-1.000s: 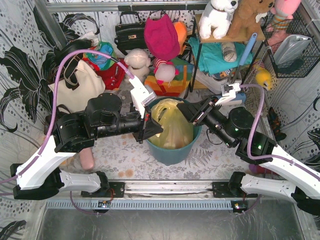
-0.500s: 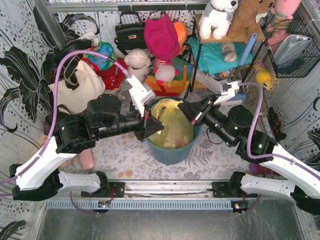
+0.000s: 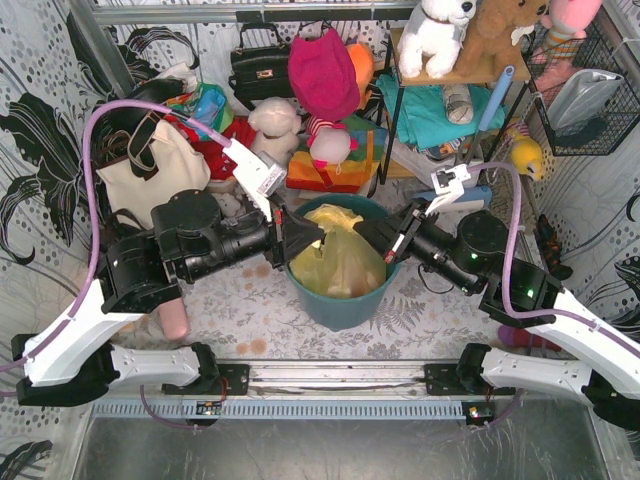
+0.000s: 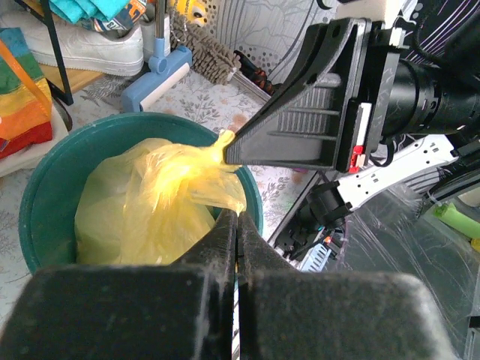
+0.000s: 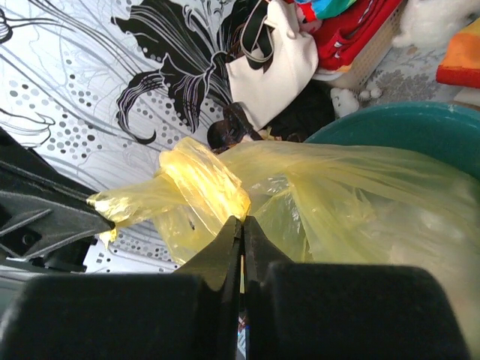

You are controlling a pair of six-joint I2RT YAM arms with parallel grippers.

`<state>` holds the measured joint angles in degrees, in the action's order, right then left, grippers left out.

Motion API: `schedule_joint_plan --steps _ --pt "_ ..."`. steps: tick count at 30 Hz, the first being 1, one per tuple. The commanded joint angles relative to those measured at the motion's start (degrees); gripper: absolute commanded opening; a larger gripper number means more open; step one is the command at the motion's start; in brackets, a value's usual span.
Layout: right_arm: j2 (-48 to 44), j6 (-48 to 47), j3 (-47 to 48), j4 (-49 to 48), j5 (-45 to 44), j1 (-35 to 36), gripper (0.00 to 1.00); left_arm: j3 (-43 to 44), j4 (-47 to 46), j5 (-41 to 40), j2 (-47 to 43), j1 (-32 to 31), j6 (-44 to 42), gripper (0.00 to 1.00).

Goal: Tie the trash bag

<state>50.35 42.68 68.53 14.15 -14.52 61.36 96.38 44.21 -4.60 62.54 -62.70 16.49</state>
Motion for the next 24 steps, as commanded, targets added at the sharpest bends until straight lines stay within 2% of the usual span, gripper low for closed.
schedule_joint_plan --steps 1,14,24 --pt "-0.55 1.78 0.46 0.47 3.78 -0.28 0.00 -0.66 -4.48 -0.88 0.55 -0.41 0.47 0.00" --pt "2.53 5.90 -4.37 -6.74 7.71 -0.27 0.00 -1.19 -5.34 -0.33 0.73 -0.43 0.91 0.00" --pt "5.63 9.33 -8.31 -18.01 7.25 -0.24 0.00 -1.28 -5.52 0.51 0.75 -0.41 0.99 0.00"
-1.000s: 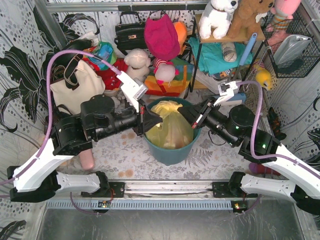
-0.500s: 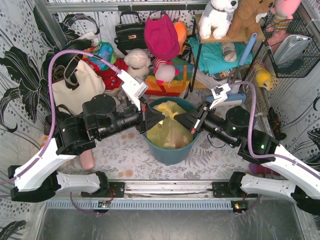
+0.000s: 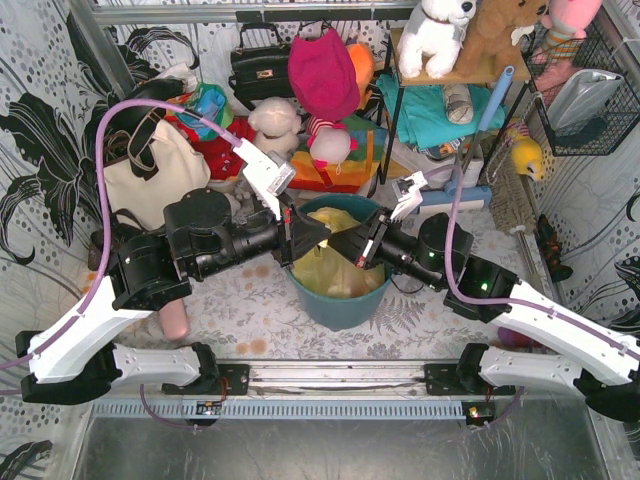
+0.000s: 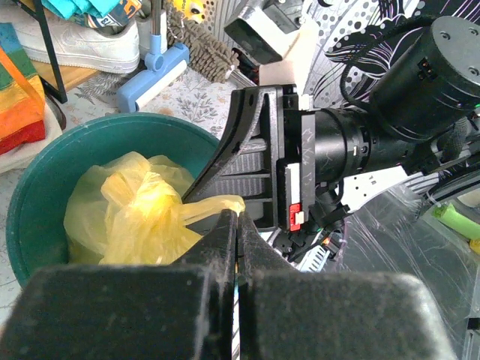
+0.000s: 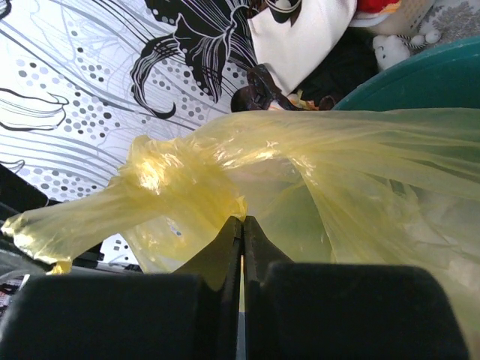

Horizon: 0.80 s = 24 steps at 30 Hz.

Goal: Tie the trash bag

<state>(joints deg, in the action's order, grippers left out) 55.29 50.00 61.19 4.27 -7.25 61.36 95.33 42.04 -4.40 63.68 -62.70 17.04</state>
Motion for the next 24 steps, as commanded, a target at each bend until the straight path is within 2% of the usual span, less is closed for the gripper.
schedule_joint_plan --steps 1,9,18,24 --pt "1.18 2.11 -1.05 -8.73 -0.11 -0.26 0.00 -0.23 -3.37 0.38 -0.41 -0.41 0.45 0.00" --pt "4.72 3.37 -2.62 -16.39 -0.97 -0.26 0.00 -0.49 -3.56 1.06 -0.51 -0.45 0.80 0.00" --pt "6.21 2.72 -8.65 -29.90 -8.12 -0.26 0.00 -0.52 -3.55 1.88 -0.40 -0.41 0.98 0.00" --pt "8.17 3.47 -10.10 -36.92 -9.38 -0.27 0.00 -0.50 -3.39 2.22 -0.18 -0.41 1.05 0.00"
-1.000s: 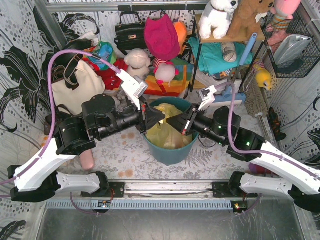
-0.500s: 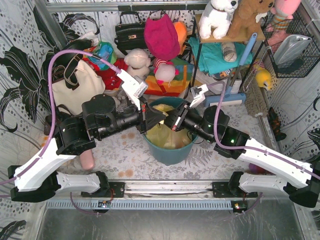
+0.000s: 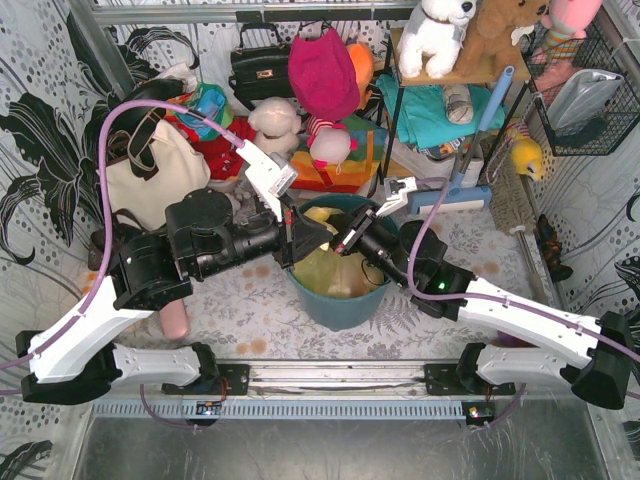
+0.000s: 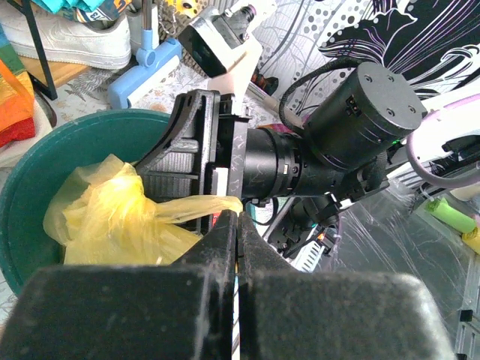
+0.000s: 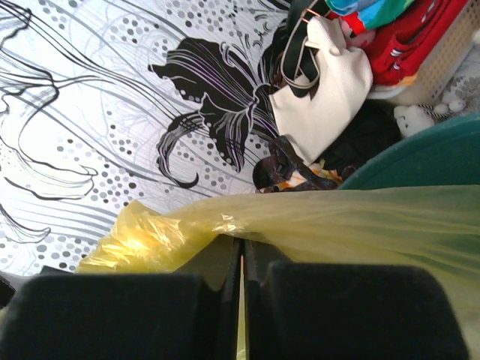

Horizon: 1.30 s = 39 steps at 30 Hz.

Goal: Tie the trash bag

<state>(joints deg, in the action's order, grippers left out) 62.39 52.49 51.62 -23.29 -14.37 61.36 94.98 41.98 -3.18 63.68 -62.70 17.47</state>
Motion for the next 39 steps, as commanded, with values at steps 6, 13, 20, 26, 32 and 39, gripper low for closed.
schedule_joint_plan --steps 6,13,20,26,32,39 --pt "3.82 2.51 -0.90 -15.90 -3.44 -0.15 0.00 -0.41 -3.63 1.30 -0.16 -0.41 0.72 0.00" --pt "6.71 4.27 -1.82 -24.93 -2.37 0.63 0.00 -0.70 -4.32 2.21 0.10 -0.45 0.81 0.00" --pt "9.02 4.97 -2.93 -35.75 3.77 1.35 0.00 -1.55 -5.56 2.55 0.07 -0.41 0.50 0.00" --pt "10.46 5.82 -3.89 -40.53 8.52 1.43 0.00 -1.87 -6.63 2.82 0.13 -0.41 0.20 0.00" --pt "12.27 7.04 -5.60 -44.64 9.93 1.48 0.00 -2.20 -7.20 2.84 -0.20 -0.41 0.17 0.00" --pt "14.96 7.34 -4.98 -48.87 7.44 1.49 0.00 -3.50 -8.56 5.92 -0.54 -0.41 0.19 0.00"
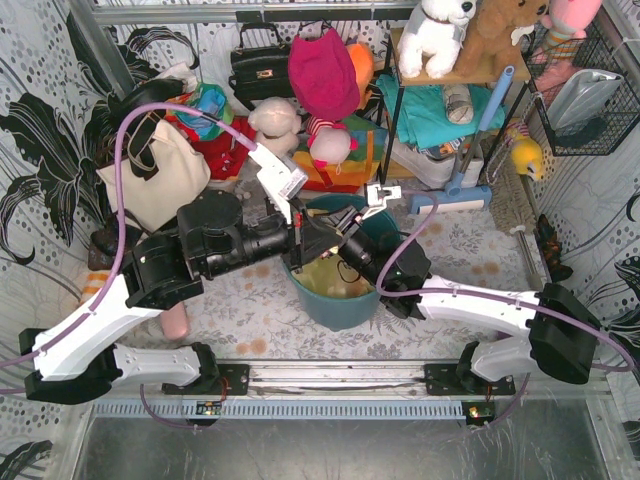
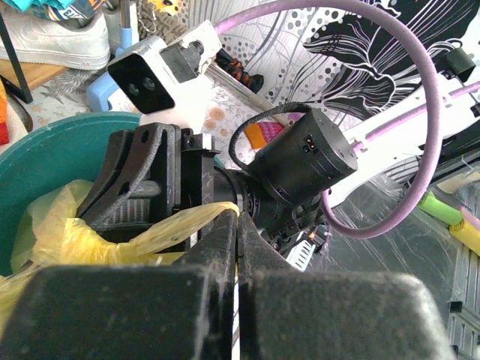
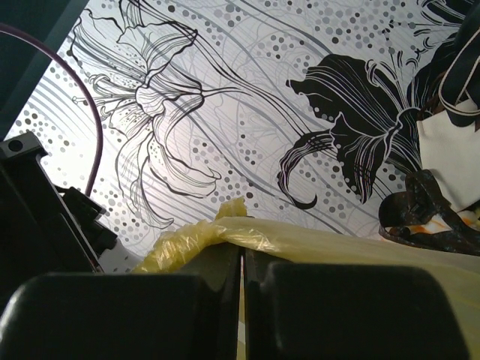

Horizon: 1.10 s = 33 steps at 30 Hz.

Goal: Tie the trash bag

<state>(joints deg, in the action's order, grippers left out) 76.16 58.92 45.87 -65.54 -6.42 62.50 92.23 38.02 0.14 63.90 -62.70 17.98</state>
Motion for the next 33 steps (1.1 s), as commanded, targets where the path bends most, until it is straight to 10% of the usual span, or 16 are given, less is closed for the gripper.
schedule_joint_plan --steps 1,4,10,33 --pt "1.78 0.91 1.17 -6.93 -0.26 0.32 0.00 -0.92 -4.62 2.66 -0.81 -0.41 -0.31 0.00" --pt "2.78 1.34 1.96 -7.16 0.15 0.32 0.00 -1.32 -4.38 1.77 -1.42 -0.41 -0.23 0.05" --pt "2.97 1.51 1.93 -7.21 0.40 0.34 0.00 -1.76 -4.62 -0.45 -4.03 -0.42 -0.52 0.52" --pt "1.97 0.24 1.51 -6.98 -0.17 0.36 0.00 -12.60 -0.37 -34.96 -15.76 -0.41 11.48 0.60"
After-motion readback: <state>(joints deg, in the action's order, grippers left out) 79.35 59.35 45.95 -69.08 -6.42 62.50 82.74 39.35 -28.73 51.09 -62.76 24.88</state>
